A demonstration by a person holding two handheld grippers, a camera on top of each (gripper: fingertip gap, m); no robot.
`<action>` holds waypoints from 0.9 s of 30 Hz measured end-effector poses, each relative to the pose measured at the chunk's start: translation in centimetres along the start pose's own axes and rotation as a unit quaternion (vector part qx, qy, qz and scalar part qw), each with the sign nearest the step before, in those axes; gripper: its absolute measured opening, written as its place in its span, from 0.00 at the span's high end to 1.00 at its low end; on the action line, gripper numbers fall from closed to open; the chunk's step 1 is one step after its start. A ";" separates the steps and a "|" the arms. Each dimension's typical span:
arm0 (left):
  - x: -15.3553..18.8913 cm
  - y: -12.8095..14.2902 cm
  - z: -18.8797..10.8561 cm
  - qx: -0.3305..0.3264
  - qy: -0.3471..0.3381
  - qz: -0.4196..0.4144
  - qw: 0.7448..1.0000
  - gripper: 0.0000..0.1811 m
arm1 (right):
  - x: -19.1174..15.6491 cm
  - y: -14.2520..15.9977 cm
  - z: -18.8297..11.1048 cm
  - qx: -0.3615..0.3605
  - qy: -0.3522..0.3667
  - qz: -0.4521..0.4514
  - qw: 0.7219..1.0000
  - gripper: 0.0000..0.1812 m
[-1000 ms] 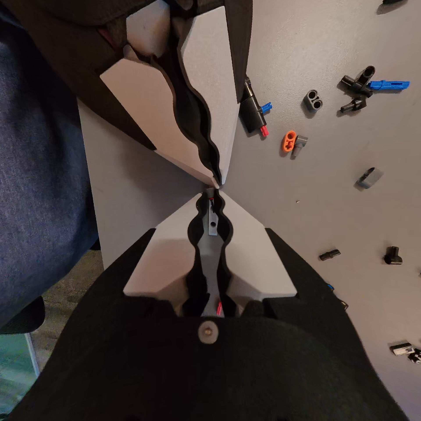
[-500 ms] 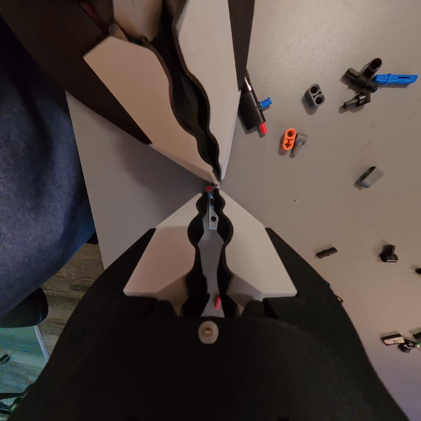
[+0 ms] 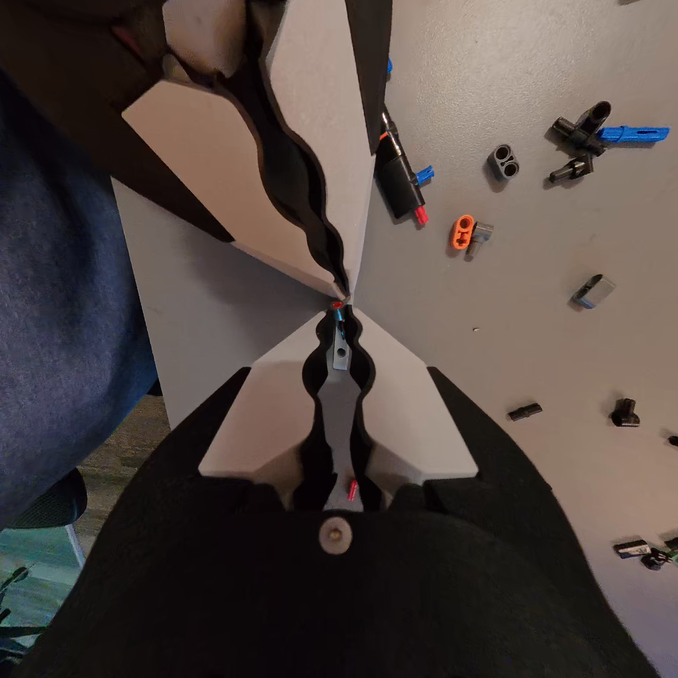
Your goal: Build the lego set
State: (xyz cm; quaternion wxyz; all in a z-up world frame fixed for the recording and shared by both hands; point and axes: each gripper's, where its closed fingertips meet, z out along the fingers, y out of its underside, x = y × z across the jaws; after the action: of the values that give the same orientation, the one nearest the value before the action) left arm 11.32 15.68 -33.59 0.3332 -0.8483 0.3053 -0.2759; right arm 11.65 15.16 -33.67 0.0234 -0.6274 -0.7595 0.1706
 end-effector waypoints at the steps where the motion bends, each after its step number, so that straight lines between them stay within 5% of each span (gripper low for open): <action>1: 0.0 0.0 0.0 0.000 0.000 -0.001 1.000 1.00 | 0.0 0.0 0.0 0.002 0.001 0.000 1.000 0.98; 27: -0.1 0.2 -0.3 -0.004 -0.024 0.035 0.999 1.00 | -0.3 -0.5 0.1 0.050 -0.006 0.024 0.998 0.98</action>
State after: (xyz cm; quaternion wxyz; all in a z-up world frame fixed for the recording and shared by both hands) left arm 10.98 15.53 -33.62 0.3470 -0.8448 0.3274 -0.2422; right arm 11.22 14.78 -33.59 0.0455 -0.6424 -0.7349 0.2125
